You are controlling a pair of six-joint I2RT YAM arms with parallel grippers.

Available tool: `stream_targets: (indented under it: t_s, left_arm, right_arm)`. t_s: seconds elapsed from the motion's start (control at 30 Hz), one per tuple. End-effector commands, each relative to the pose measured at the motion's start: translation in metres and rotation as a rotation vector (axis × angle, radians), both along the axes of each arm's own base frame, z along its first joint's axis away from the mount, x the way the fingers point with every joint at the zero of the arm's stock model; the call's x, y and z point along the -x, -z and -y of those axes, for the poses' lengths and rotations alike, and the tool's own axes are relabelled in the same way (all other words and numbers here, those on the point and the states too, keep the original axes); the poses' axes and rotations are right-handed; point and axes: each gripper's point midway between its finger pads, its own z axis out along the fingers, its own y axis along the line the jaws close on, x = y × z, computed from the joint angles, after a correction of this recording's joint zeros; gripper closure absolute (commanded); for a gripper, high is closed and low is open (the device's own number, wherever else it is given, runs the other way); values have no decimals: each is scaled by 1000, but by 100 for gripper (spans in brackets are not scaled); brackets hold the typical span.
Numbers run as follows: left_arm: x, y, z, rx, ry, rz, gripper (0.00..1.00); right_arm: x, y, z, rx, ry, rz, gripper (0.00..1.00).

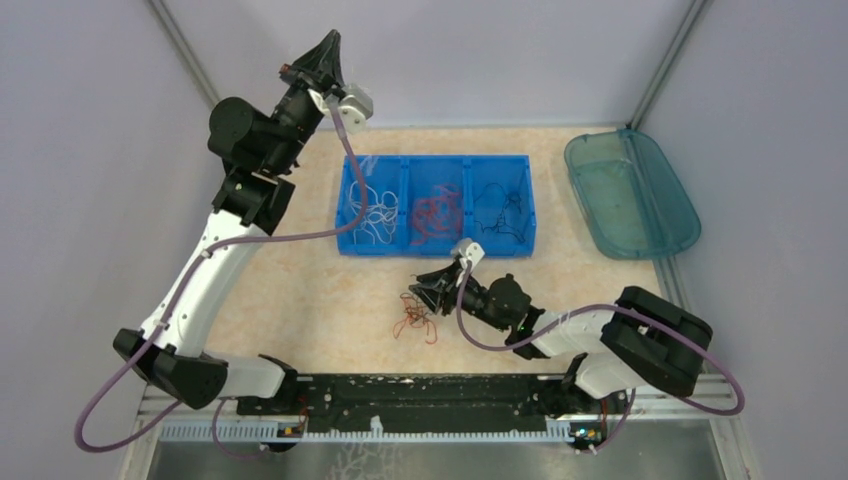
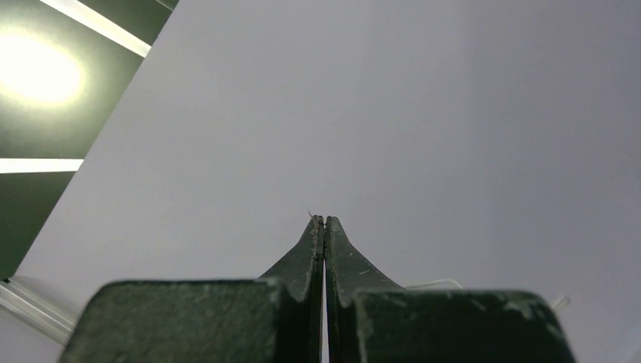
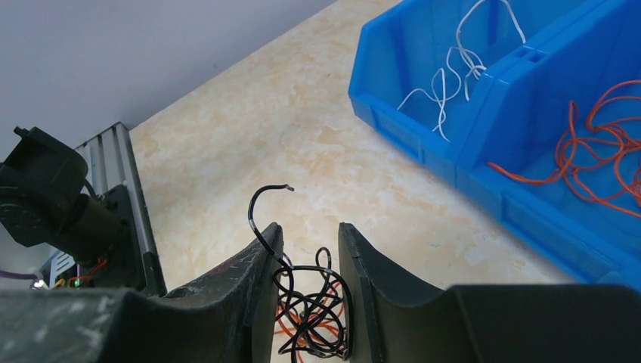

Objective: Untangle the cables
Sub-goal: Untie the cable, then place the cable in the bin.

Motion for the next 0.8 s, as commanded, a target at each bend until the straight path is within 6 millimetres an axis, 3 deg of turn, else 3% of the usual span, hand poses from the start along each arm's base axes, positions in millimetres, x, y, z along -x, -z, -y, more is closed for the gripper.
stream_targets:
  t_s: [0.0,0.2,0.5,0.6,0.77]
  left_arm:
    - [-9,12,1,41,20,-24,100]
    - [-25,46,1,28,12,-92,100]
    - [-54,97,-27,6,-54,-180,100]
    - [-58,111,-28,-13,-57,-199,100]
    - [-59,111,-23,-4,-27,-203,100]
  right_arm:
    - [1,-14,4,-27,17,42,66]
    - [2,-15,6,-31,20,42,67]
    - [3,-20,11,-28,25,52,70]
    - [4,-22,14,-28,32,56,71]
    - [4,-25,19,-25,46,64,71]
